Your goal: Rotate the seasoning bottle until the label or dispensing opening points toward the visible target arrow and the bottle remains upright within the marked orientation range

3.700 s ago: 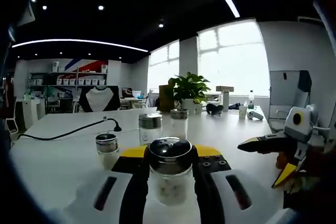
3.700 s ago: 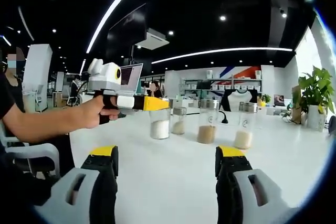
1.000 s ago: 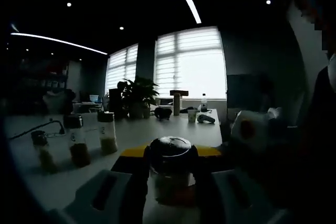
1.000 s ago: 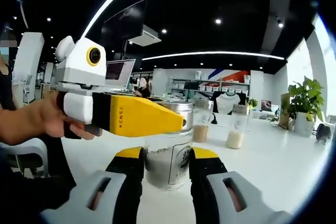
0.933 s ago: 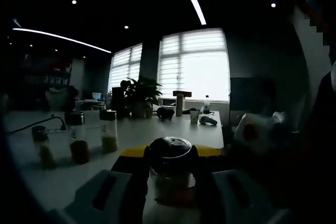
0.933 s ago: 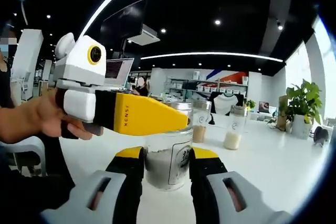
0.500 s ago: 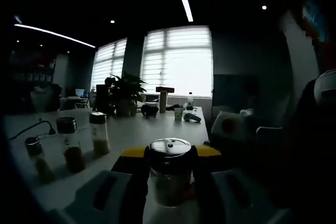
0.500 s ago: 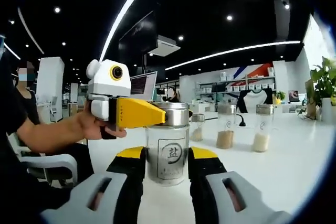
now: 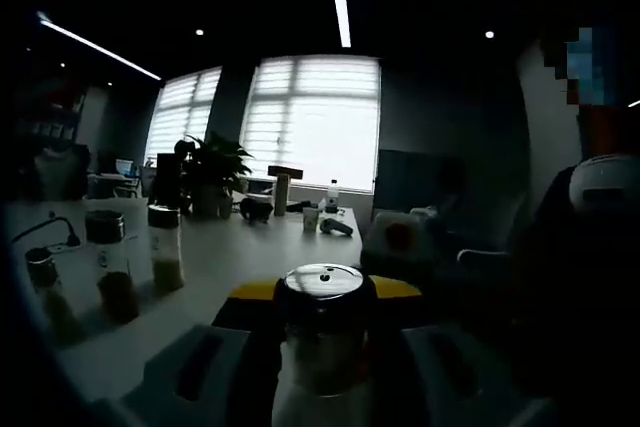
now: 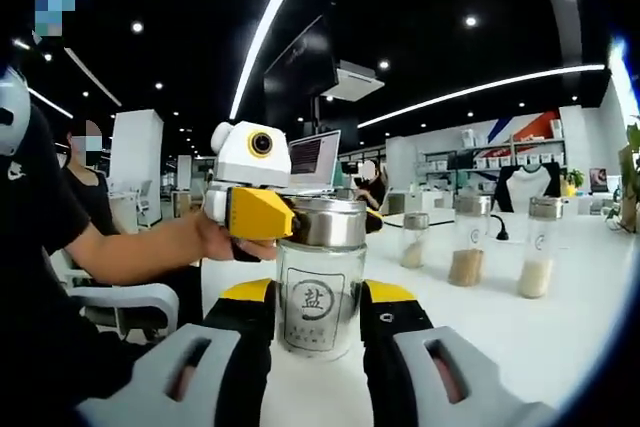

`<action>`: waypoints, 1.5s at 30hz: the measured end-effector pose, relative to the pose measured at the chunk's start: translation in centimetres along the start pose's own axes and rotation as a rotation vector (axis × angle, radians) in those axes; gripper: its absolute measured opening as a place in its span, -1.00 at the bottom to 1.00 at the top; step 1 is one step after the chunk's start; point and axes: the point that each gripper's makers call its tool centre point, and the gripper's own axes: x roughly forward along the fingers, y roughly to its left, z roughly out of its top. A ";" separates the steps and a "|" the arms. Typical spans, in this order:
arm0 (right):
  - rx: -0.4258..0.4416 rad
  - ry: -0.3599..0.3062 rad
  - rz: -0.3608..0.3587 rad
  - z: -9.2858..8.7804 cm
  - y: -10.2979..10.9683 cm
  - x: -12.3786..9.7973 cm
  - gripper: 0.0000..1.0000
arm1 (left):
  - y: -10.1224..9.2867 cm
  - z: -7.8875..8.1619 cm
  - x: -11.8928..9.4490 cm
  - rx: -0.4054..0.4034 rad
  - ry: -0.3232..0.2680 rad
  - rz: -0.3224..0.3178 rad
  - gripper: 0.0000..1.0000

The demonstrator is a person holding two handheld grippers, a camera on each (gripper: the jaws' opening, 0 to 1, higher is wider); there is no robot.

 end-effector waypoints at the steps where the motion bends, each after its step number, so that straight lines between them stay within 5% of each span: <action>1: -0.001 0.008 -0.011 0.0 0.0 0.1 -0.37 | 0.0 0.0 0.0 0.004 -0.004 0.005 -0.33; 8: -0.015 -0.022 -0.124 0.3 -0.6 0.1 -0.38 | 0.2 0.8 0.2 0.080 -0.071 0.143 -0.33; 12: -0.104 0.064 -0.268 -0.4 -2.0 0.3 -0.38 | 1.4 0.3 0.1 0.057 -0.092 0.265 -0.32; 20: -0.087 0.071 -0.326 -1.0 -2.1 1.3 -0.38 | 2.5 0.0 -0.8 -0.011 -0.122 0.352 -0.31; 28: -0.151 0.062 -0.273 -0.7 -1.5 1.6 -0.37 | 2.5 0.2 -1.8 -0.039 -0.102 0.301 -0.32; 32: -0.065 0.010 -0.166 -0.1 -0.8 1.7 -0.38 | 2.3 0.7 -2.0 -0.048 -0.105 0.250 -0.33; 41: -0.052 -0.020 -0.106 0.6 0.2 1.9 -0.35 | 0.8 1.2 -1.8 -0.045 -0.097 0.106 -0.33; 45: -0.078 -0.011 -0.138 0.7 0.2 1.8 -0.37 | 0.2 1.2 -1.6 -0.001 -0.091 0.106 -0.32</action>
